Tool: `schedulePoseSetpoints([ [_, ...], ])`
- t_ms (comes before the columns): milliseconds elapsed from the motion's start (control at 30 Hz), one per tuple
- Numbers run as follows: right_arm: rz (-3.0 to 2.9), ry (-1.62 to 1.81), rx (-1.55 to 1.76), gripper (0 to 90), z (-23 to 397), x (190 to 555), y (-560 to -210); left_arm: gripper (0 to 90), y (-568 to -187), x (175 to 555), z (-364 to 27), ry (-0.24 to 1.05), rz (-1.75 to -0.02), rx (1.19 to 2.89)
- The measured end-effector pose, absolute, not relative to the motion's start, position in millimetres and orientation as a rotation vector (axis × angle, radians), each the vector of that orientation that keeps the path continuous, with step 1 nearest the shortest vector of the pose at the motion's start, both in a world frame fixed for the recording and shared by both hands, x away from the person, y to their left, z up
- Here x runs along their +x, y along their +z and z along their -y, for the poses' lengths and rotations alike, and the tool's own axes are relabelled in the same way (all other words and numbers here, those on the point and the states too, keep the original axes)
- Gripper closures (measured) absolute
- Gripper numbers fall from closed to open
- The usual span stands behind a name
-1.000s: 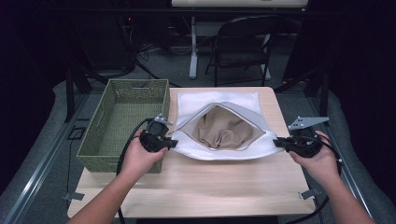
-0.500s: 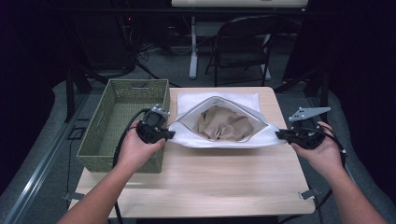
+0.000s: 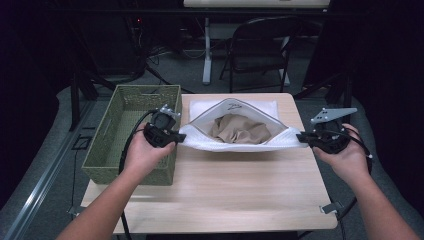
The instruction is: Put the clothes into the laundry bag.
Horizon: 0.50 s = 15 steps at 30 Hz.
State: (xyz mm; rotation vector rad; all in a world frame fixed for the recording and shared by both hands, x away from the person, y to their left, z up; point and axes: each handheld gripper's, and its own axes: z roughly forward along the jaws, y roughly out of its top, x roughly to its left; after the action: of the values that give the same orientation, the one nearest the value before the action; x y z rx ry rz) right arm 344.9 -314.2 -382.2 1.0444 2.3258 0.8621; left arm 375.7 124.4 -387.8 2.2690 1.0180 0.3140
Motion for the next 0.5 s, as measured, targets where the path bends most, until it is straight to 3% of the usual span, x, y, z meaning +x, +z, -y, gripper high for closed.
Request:
schedulePoseSetpoints([
  [500,-2.311,0.853,1.057,87.0,310,367,-379,84.8,-384,398,-122,0.34,-1.048,2.264],
])
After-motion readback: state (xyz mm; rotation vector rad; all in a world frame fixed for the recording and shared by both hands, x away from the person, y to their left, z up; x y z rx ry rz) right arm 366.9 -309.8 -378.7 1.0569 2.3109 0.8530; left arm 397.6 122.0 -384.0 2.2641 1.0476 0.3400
